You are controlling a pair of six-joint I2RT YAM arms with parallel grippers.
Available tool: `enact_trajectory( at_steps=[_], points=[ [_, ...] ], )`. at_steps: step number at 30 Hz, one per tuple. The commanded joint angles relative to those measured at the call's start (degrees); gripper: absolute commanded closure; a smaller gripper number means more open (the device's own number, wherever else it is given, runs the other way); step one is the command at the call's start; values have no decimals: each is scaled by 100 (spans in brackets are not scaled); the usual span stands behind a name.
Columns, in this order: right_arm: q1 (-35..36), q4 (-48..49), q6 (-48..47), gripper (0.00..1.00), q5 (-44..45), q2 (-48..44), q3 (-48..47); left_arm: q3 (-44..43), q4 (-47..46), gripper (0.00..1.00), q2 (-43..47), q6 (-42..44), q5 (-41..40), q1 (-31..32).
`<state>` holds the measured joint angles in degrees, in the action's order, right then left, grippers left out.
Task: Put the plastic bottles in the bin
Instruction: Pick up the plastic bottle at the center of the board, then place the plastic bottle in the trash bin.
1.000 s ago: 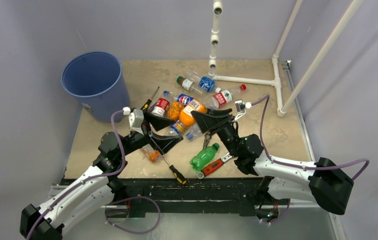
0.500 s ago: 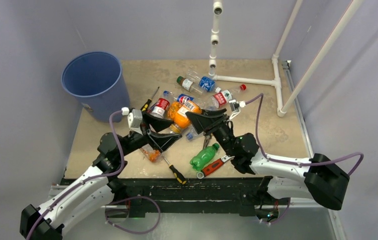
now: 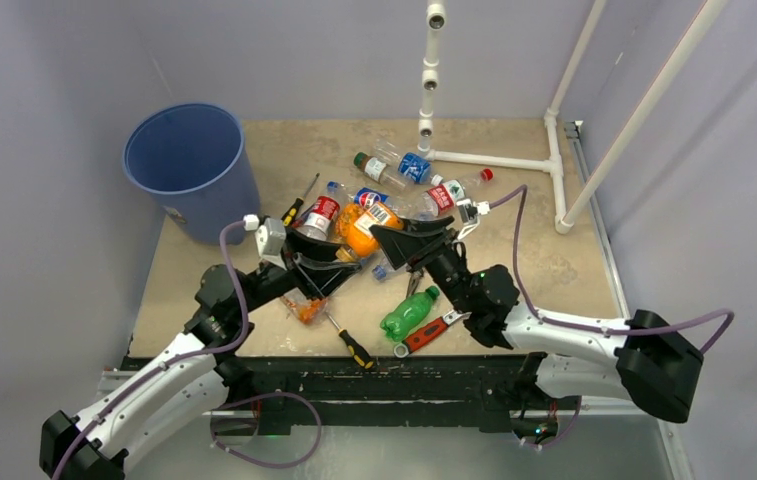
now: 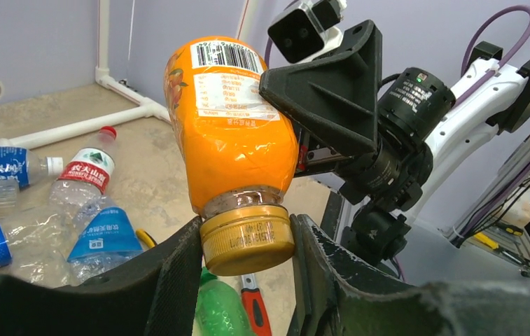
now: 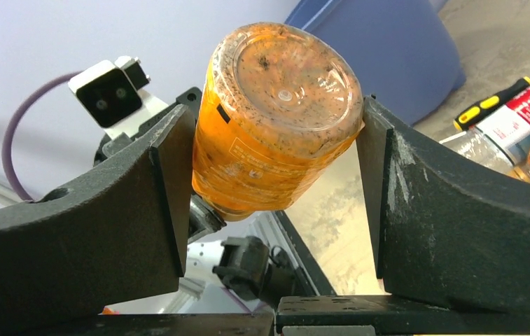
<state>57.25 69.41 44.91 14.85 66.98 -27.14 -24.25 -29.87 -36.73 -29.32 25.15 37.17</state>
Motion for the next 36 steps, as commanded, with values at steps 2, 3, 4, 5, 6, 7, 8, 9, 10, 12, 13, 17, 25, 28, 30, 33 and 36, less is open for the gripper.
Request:
enact_trajectory(
  at_steps=[2, 3, 4, 5, 6, 7, 8, 9, 10, 12, 13, 17, 25, 28, 30, 33, 36],
  points=[
    [75, -1620, -586, 32, -301, -869, -459, -330, 172, 100, 42, 225, -48, 9],
    [75, -2064, -659, 22, -351, -1070, -572, -365, 234, 100, 43, 262, -23, 7],
    [67, -2867, -718, 11, -296, -1307, -695, -396, 303, 100, 39, 299, 14, 6],
    [62, -3394, -881, 3, -216, -1543, -827, -435, 378, 100, 32, 342, 60, 2],
    [54, -3927, -1093, 1, -150, -1747, -1005, -485, 457, 100, 20, 401, 130, 7],
    [38, -4435, -1304, 1, -115, -1953, -1204, -541, 579, 100, 3, 460, 225, 9],
    [28, -4932, -1494, 1, -102, -2114, -1401, -599, 653, 100, -27, 503, 360, 17],
    [16, -5409, -1697, 1, -102, -2261, -1629, -651, 705, 100, -62, 544, 508, 16],
    [10, -5885, -1859, 1, -74, -2364, -1866, -721, 766, 100, -107, 582, 664, 17],
    [5, -6753, -2185, 1, -34, -2441, -2495, -885, 959, 100, -250, 671, 1076, 14],
    [7, -7216, -2408, 1, -87, -2417, -2773, -967, 1076, 100, -331, 733, 1246, 18],
    [5, -8305, -3020, 1, -515, -2249, -3497, -1315, 1490, 100, -805, 864, 2119, 26],
    [5, -9047, -3742, 1, -2057, -2000, -3880, -1961, 1926, 100, -1532, 558, 3375, 96],
    [5, -9328, -4000, 1, -2519, -2005, -4075, -2399, 2397, 100, -1833, 481, 3554, 125],
    [5, -9624, -4187, 1, -2794, -1954, -4242, -2755, 2888, 100, -2067, 395, 3578, 124],
    [5, -9932, -4459, 1, -3026, -1852, -4361, -3592, 4394, 100, -2366, 828, 3453, 132],
    [14, -9983, -4464, 2, -3077, -1906, -4353, -4134, 5587, 100, -2407, 1473, 2984, 141]
  ],
)
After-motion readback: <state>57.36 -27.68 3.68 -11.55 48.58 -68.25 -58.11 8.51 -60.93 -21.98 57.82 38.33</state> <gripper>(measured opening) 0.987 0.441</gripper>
